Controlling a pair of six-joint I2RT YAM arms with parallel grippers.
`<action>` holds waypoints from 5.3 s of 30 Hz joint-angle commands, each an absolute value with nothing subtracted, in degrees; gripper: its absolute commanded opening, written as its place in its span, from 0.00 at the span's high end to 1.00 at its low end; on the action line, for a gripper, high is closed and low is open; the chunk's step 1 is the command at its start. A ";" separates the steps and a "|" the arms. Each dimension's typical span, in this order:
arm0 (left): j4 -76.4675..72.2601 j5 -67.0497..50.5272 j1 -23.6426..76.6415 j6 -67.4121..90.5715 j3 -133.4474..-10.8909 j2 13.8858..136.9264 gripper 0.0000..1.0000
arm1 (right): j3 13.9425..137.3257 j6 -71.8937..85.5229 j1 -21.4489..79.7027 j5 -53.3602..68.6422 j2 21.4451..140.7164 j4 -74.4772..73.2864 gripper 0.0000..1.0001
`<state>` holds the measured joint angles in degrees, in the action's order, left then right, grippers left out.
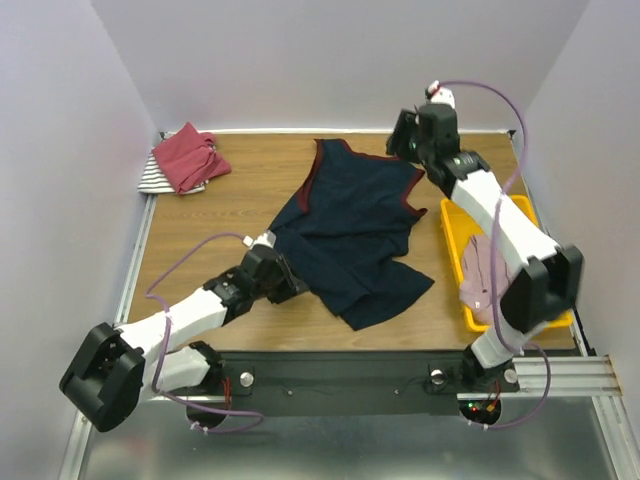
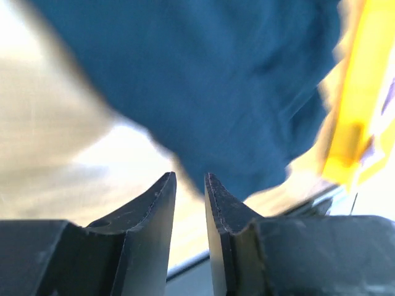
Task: Fold and stack the tank tops
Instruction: Flatten the tank top out
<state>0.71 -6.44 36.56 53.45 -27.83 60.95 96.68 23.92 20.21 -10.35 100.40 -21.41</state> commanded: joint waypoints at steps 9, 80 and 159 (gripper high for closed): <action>-2.65 3.06 42.11 65.13 -25.75 61.45 0.53 | 58.56 26.72 41.46 -7.82 73.85 -15.12 0.67; 21.53 16.87 17.84 51.24 -44.74 51.60 0.37 | 78.22 29.18 65.65 8.34 99.75 -8.70 0.81; 15.02 5.60 40.80 59.16 -27.94 65.04 1.00 | 53.26 33.84 49.83 -10.55 94.68 -6.50 0.75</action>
